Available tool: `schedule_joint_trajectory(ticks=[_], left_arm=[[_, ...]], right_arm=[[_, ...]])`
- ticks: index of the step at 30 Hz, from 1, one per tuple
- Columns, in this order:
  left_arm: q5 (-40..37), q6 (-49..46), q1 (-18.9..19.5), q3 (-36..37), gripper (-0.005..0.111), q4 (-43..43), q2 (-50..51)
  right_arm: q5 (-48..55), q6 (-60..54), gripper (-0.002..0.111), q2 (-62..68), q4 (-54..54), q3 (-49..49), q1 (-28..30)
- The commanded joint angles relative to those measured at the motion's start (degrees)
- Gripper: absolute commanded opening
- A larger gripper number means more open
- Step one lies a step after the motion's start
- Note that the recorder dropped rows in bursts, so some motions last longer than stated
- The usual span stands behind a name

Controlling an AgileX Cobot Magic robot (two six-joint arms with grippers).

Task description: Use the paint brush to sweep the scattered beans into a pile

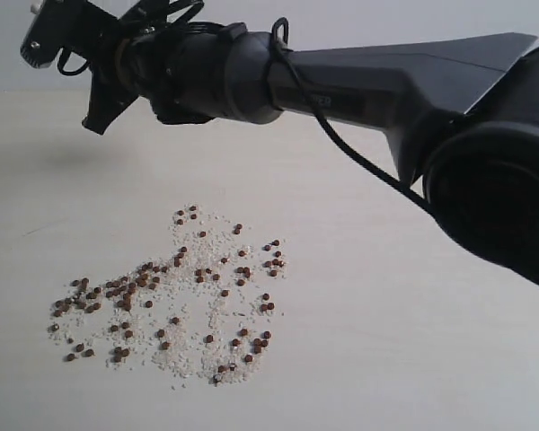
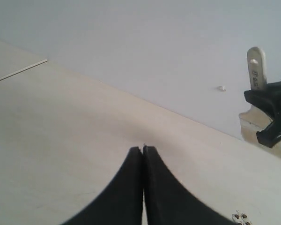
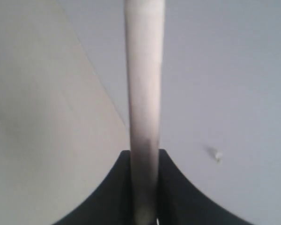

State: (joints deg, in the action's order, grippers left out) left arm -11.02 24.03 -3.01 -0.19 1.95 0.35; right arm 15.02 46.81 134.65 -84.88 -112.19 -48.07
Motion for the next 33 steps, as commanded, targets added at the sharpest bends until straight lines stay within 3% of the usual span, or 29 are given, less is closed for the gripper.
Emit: schedule_joint_trajectory(ticks=[1,2,4,7,9,12,17,19,23,26,33], left_arm=[[0.2,0.2,-0.4,0.2,0.0,-0.1,-0.3],[0.2,0.2,-0.4,0.2,0.0,-0.1,-0.3],[0.2,0.2,-0.4,0.2,0.0,-0.1,-0.3],[0.2,0.2,-0.4,0.2,0.0,-0.1,-0.3],[0.2,0.2,-0.4,0.2,0.0,-0.1,-0.3],[0.2,0.2,-0.4,0.2,0.0,-0.1,-0.3],[0.2,0.2,-0.4,0.2,0.0,-0.1,-0.3],[0.2,0.2,-0.4,0.2,0.0,-0.1,-0.3],[0.2,0.2,-0.4,0.2,0.0,-0.1,-0.3],[0.2,0.2,-0.4,0.2,0.0,-0.1,-0.3],[0.2,0.2,-0.4,0.2,0.0,-0.1,-0.3]], right_arm=[[8.0,-14.6,0.0,-5.0,34.1,0.3,-2.3],[8.8,-18.0,0.0,-7.1,47.6,0.3,-2.3],[10.7,-19.5,0.0,-9.9,60.4,0.4,-1.8],[10.5,-17.0,0.0,-11.6,68.5,1.9,-1.8],[6.4,-9.6,0.0,-11.7,69.5,5.3,-1.9],[-11.7,0.0,0.0,-12.2,70.0,15.2,-1.9],[-35.9,0.8,0.0,-15.3,72.6,29.3,-2.5],[-39.7,-3.2,0.0,-16.8,77.9,33.5,-3.4],[-50.8,-28.3,0.0,-19.8,104.0,44.7,-9.6],[-59.0,-37.6,0.0,-20.0,118.8,48.5,-15.0],[-65.3,-40.1,0.0,-17.8,122.5,49.0,-21.6]])
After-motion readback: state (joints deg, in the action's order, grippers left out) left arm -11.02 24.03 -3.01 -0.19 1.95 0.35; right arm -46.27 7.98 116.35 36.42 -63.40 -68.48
